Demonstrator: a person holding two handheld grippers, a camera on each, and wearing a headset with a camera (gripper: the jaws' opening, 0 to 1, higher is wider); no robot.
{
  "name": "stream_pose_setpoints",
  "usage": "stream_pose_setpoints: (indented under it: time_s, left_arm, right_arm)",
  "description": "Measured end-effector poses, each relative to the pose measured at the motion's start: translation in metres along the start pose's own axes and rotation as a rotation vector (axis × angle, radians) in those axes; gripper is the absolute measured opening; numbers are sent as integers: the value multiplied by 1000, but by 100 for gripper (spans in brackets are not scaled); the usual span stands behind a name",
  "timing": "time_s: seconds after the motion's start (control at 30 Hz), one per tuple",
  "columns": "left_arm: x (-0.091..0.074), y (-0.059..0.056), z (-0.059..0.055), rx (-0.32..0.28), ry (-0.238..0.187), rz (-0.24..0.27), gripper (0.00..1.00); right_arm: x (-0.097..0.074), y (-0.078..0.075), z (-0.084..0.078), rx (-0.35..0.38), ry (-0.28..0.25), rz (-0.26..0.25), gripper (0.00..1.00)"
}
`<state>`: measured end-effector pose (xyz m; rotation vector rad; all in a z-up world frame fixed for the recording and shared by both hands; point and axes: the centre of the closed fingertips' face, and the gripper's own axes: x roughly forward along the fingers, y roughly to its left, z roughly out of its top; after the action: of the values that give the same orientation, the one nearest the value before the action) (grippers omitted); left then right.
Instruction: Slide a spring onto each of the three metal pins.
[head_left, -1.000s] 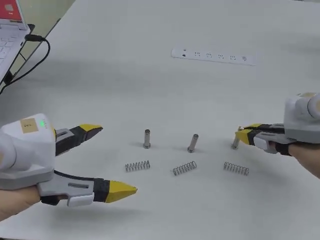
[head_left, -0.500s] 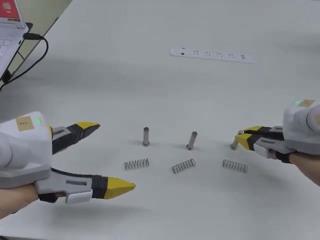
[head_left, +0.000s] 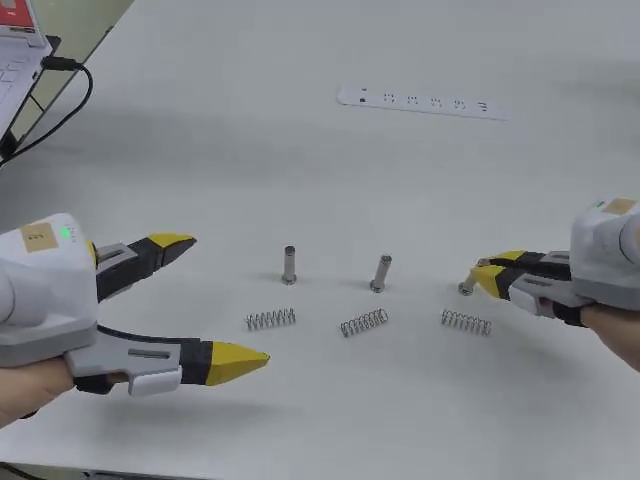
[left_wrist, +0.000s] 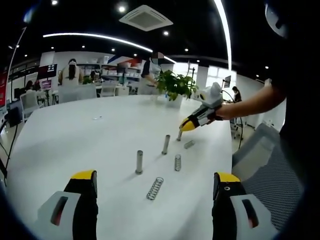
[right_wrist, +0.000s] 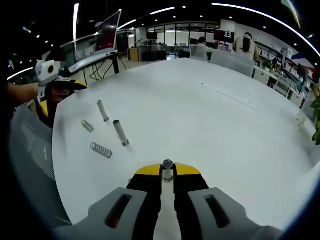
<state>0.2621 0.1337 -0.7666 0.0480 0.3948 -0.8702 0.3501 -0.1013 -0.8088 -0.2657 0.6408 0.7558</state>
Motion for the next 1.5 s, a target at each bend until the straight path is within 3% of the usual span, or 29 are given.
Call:
stream_pose_setpoints:
  time_s: [0.8, 1.5]
  left_arm:
    - [-1, 3, -1, -6, 3, 9, 94]
    - [-2, 3, 2, -3, -4, 6, 95]
  right_arm:
    - [0, 3, 4, 15, -8, 19, 8]
    - [-8, 9, 7, 12, -24, 29, 28]
